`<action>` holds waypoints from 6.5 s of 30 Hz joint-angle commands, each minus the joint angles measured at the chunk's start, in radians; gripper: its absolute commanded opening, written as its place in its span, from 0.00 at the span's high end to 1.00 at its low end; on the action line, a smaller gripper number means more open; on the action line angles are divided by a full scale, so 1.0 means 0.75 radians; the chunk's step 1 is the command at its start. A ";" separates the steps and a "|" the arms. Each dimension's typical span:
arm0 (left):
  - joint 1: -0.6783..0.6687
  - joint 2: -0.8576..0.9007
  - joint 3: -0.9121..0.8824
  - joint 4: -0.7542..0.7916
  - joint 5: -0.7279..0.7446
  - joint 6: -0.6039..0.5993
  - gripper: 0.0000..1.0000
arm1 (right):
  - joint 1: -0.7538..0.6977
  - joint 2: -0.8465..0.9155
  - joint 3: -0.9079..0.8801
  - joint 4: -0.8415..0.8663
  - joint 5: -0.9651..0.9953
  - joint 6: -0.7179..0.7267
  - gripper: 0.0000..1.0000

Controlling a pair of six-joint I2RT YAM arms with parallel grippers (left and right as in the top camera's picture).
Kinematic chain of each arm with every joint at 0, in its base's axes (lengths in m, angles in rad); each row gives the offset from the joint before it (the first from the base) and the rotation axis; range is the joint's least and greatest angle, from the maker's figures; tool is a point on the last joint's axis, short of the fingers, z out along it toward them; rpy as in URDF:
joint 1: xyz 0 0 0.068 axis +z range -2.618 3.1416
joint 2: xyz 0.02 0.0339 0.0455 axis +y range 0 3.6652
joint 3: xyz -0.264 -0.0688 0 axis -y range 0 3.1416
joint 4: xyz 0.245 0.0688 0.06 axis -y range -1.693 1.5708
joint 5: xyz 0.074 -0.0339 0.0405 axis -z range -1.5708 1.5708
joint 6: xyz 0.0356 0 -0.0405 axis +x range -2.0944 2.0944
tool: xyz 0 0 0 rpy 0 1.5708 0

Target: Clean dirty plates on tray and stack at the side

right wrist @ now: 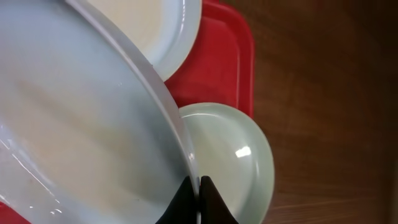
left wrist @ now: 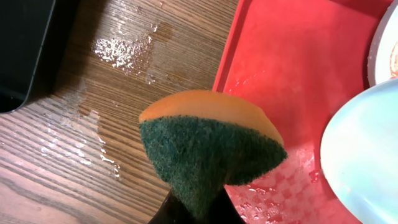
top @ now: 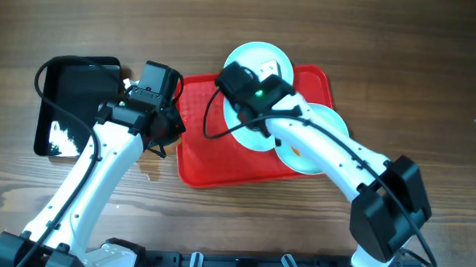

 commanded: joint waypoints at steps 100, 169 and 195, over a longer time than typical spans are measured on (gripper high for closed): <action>0.006 0.006 0.017 0.003 0.017 0.002 0.96 | -0.165 -0.526 -0.362 0.265 0.367 -0.051 0.96; 0.006 0.013 -0.070 0.073 0.017 0.002 0.96 | -1.605 -0.156 -0.389 0.624 -1.114 -0.218 0.96; 0.006 0.013 -0.070 0.111 0.018 0.002 0.96 | -1.324 -0.115 -0.388 0.882 -2.277 -0.241 0.43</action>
